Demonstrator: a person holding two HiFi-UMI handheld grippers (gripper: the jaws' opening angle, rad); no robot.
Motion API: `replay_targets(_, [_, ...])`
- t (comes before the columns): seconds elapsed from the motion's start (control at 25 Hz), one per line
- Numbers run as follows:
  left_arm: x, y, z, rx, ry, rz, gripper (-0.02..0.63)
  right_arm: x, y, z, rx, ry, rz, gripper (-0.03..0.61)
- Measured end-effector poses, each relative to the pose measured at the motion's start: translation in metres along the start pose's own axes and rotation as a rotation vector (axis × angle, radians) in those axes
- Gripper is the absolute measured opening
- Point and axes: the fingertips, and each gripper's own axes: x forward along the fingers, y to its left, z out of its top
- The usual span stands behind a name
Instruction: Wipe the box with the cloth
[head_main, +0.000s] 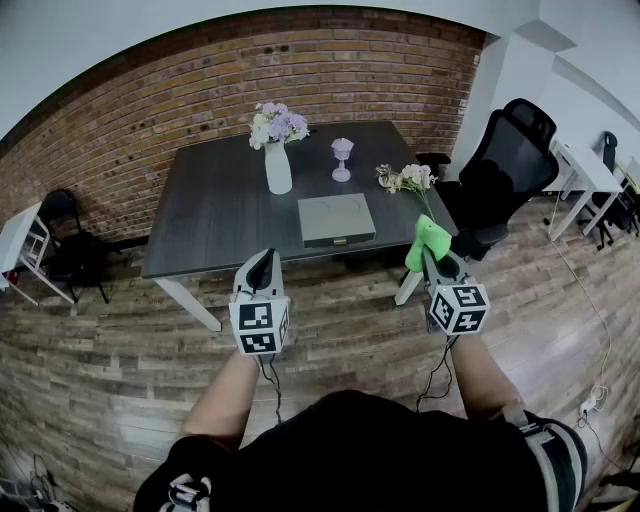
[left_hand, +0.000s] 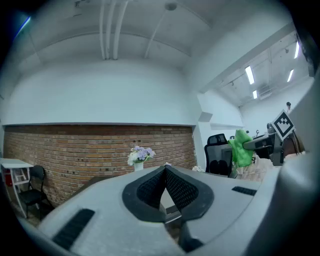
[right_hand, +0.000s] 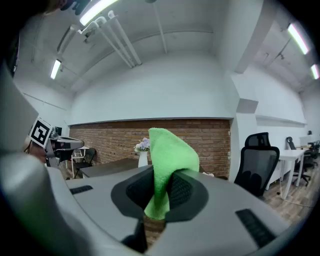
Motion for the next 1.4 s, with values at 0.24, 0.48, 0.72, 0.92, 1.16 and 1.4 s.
replay_targets(0.24, [0.000, 0.017, 0.001, 0.005, -0.005, -0.006, 0.008, 0.010, 0.015, 0.006, -0.012, -0.003, 0.001, 0.040])
replay_targets(0.48, [-0.005, 0.028, -0.006, -0.005, -0.009, -0.019, 0.008, 0.014, 0.037, 0.008, -0.015, -0.009, 0.016, 0.040])
replay_targets(0.72, [-0.022, 0.023, 0.004, -0.056, -0.102, -0.146, 0.008, 0.014, 0.065, 0.009, -0.033, -0.006, 0.048, 0.040])
replay_targets(0.92, [-0.020, 0.025, -0.011, -0.046, -0.062, -0.184, 0.008, 0.021, 0.087, -0.001, -0.052, 0.019, 0.082, 0.040])
replay_targets(1.16, [-0.006, 0.004, -0.033, -0.045, -0.003, -0.251, 0.008, 0.039, 0.072, -0.020, -0.027, 0.061, 0.121, 0.040])
replay_targets(1.4, [0.039, 0.015, -0.042, -0.017, 0.045, -0.157, 0.008, 0.095, 0.049, -0.044, 0.055, 0.093, 0.215, 0.041])
